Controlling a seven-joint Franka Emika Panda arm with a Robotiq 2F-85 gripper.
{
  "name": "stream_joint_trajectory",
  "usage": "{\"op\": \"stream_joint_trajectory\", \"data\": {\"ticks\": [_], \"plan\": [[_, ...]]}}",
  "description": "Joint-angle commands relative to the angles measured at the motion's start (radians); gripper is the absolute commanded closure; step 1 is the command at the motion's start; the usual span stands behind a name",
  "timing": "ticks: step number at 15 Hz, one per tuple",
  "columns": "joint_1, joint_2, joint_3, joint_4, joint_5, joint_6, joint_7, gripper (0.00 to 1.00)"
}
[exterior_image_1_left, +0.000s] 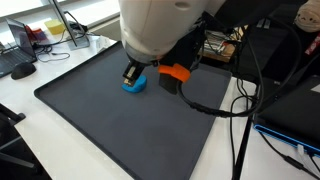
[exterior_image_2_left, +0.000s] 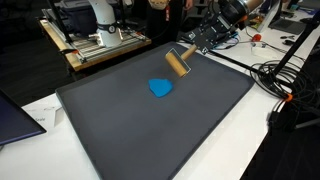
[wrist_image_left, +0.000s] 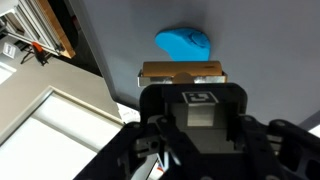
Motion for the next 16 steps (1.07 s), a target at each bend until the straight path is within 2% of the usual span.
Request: {"op": "stream_joint_trajectory", "data": {"ticks": [1,8,16], "plan": [[0.030,-0.013,-0.023,0.000,-0.056,0.001,-0.064,0.78],[0.042,-0.028,-0.031,0.002,-0.059,-0.014,-0.038,0.78],[0.062,-0.012,-0.046,0.002,-0.059,-0.065,0.123,0.78]]}}
